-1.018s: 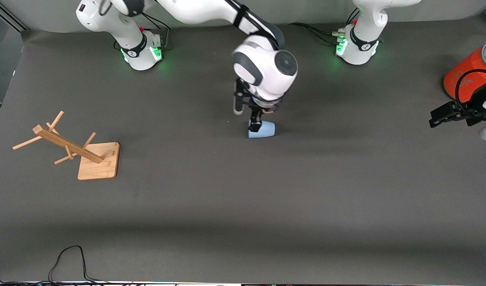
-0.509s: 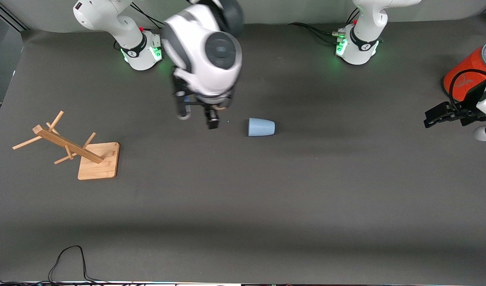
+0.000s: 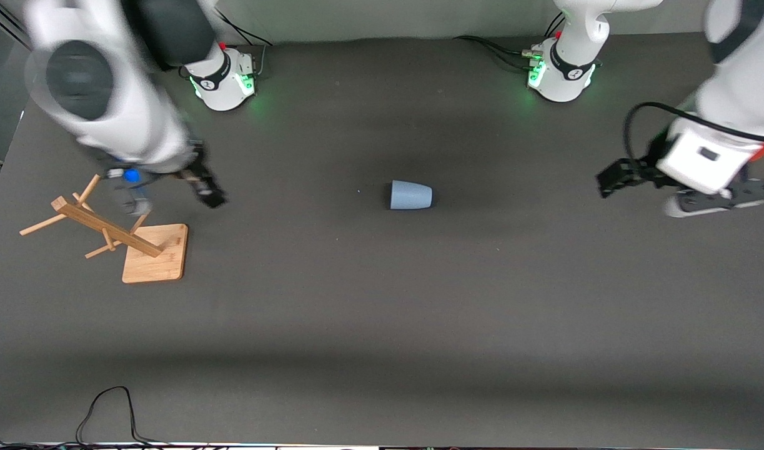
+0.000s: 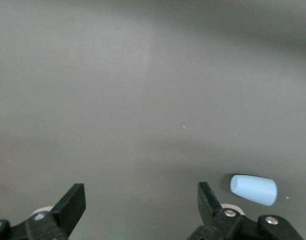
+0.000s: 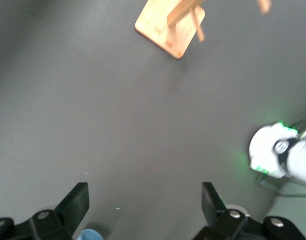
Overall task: Rotate and upright cup with both arms
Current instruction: 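Reach the left gripper to the lying cup and grasp its rim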
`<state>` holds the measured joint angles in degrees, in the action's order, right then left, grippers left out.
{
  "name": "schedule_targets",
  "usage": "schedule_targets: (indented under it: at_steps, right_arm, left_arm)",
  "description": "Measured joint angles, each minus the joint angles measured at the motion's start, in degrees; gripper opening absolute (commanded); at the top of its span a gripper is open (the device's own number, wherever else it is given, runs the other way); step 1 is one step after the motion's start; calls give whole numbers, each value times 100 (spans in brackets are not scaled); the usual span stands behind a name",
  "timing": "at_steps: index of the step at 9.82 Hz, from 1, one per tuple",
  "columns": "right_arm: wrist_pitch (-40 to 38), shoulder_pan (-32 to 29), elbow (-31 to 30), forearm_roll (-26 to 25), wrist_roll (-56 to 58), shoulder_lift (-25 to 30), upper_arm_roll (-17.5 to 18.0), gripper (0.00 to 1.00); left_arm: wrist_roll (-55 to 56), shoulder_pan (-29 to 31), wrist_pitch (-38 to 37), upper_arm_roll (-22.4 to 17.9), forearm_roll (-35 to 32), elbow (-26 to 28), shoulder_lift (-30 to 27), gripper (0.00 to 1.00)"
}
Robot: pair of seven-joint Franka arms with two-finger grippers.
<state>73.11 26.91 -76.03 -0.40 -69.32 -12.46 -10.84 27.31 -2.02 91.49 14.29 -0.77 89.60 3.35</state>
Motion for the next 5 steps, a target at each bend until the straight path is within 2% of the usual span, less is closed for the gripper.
schedule_targets:
  at_steps: [2,5]
  right_arm:
    - [25,-878,-316,10,1544,388,195,100]
    - [467,-1959,-789,16,3503,722,601,100]
  left_arm:
    - [955,-690,-168,190,-422,17,240,100]
    - [2657,-2173,-166,239,-1169,-114,1365,100]
